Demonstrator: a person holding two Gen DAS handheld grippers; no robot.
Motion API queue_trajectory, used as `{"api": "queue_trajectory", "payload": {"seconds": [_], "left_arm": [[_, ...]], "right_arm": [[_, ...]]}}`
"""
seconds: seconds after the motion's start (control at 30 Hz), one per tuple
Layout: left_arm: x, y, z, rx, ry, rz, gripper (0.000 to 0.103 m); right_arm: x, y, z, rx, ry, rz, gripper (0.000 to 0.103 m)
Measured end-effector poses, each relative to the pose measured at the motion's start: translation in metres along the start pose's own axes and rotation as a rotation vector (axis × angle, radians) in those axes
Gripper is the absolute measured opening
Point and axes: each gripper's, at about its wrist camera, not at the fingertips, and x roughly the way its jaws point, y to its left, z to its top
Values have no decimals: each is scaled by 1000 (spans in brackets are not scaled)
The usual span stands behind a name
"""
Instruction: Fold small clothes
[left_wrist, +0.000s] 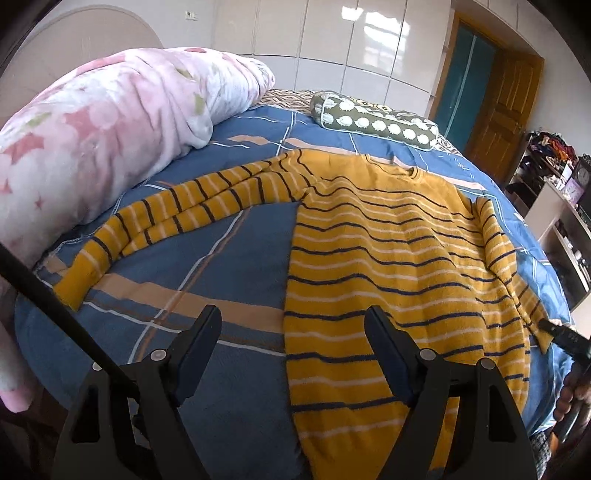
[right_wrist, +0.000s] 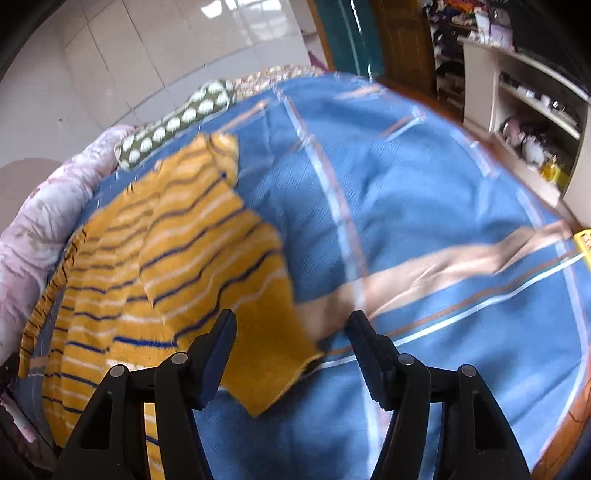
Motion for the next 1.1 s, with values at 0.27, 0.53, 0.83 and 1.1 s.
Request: {"api": "queue_trajectory", "payload": {"seconds": [0.27, 0.53, 0.83, 1.1], "left_arm": [[7, 26, 2, -88, 0, -38, 78], [29, 43, -6, -177, 57, -111, 78], [89, 62, 6, -331, 195, -329, 78], [139, 46, 36, -355, 303, -481, 78]], "right_arm": [[-50, -59, 17, 84, -97, -216, 10], [-85, -79, 5, 170, -141, -265, 42], [-24, 30, -27, 25, 67, 262, 45], [18, 48, -13, 71, 101, 225, 46]]}}
